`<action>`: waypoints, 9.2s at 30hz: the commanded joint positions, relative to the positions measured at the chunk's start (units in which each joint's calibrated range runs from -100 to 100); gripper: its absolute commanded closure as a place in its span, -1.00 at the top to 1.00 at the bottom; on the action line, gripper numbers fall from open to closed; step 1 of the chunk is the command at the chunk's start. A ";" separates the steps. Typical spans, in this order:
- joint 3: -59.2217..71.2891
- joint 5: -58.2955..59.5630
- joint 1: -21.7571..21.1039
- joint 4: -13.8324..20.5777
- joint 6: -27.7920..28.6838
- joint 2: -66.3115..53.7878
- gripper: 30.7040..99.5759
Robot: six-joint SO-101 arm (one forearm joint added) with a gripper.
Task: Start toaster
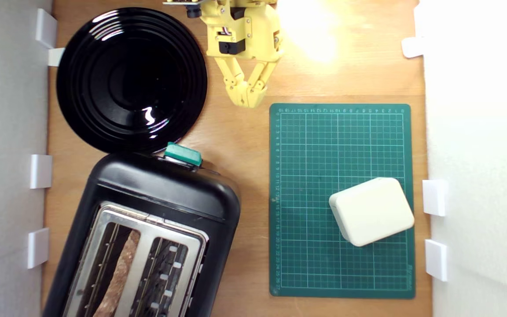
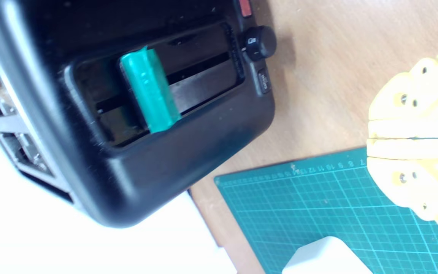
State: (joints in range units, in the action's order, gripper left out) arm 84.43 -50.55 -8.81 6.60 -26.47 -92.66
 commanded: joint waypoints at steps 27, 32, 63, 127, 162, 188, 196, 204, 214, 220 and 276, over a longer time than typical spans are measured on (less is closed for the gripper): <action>-47.22 -0.11 14.53 0.16 -24.61 40.46 -0.98; -51.40 0.06 15.88 0.16 -24.93 43.29 -0.98; -64.85 -0.02 19.29 3.35 -18.74 57.86 -0.98; -62.12 0.23 19.21 5.88 -14.39 75.84 -0.98; -47.95 12.82 19.21 4.29 -14.81 84.75 -0.98; -42.95 16.76 18.41 3.82 -14.29 97.58 -0.98; -42.86 16.76 18.34 3.91 -14.29 98.58 -0.98; -44.13 16.59 17.54 4.19 -13.18 96.58 -0.98; -50.04 16.33 17.70 4.29 -13.29 92.41 -0.98; -54.13 15.56 17.70 4.38 -13.18 92.25 -0.98; -46.49 -8.76 11.83 6.54 -21.21 25.64 -0.98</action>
State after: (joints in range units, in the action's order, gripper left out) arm 34.85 -59.32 3.30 13.34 -48.07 -60.57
